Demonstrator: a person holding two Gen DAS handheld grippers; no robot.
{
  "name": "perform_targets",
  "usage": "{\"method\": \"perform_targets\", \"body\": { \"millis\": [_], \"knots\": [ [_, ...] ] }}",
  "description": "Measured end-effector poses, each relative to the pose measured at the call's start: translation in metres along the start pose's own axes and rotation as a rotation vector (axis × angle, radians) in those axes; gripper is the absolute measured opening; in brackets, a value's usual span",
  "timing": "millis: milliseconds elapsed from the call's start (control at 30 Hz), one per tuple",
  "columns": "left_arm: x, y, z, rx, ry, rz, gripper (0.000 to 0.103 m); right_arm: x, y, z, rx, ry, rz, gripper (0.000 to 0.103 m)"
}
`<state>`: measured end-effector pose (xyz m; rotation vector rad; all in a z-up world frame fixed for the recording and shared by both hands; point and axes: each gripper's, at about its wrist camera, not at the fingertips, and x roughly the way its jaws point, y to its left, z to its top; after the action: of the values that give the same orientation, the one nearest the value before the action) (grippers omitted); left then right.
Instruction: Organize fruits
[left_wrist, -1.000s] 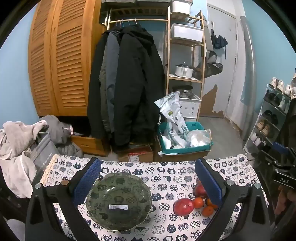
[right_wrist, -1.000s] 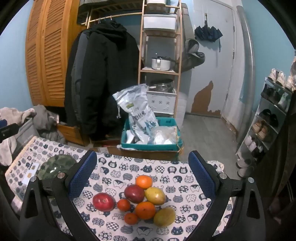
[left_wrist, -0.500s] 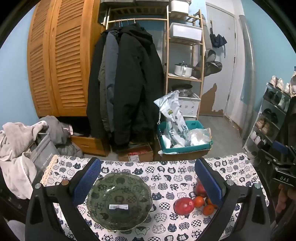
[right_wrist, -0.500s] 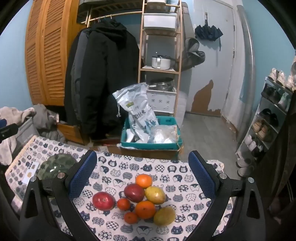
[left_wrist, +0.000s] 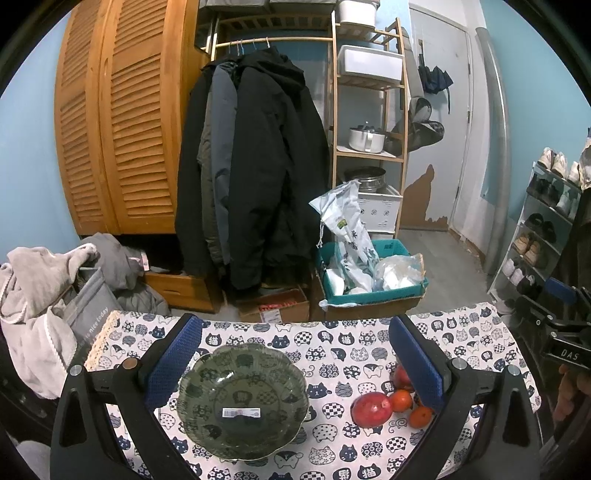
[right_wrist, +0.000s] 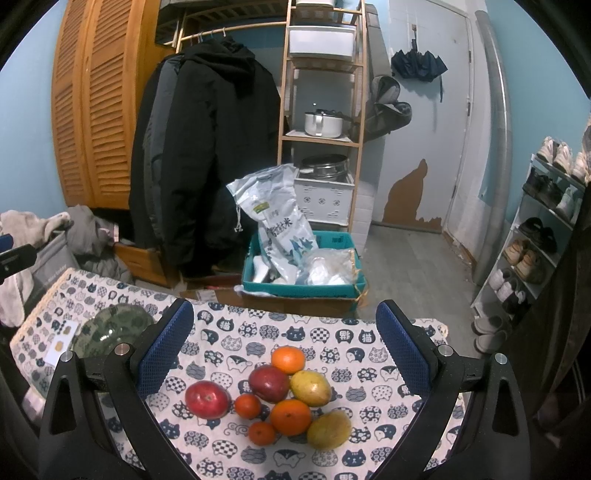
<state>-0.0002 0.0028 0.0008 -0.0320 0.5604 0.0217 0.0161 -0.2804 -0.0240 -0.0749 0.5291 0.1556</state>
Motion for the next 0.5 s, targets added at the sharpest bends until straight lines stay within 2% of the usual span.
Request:
{"method": "perform_targets", "body": {
  "millis": [500],
  "knots": [
    [-0.0002, -0.0010, -0.0001, 0.003, 0.000, 0.002, 0.102, -0.0005, 0.0001, 0.0006, -0.002, 0.002, -0.001, 0.097]
  ]
}}
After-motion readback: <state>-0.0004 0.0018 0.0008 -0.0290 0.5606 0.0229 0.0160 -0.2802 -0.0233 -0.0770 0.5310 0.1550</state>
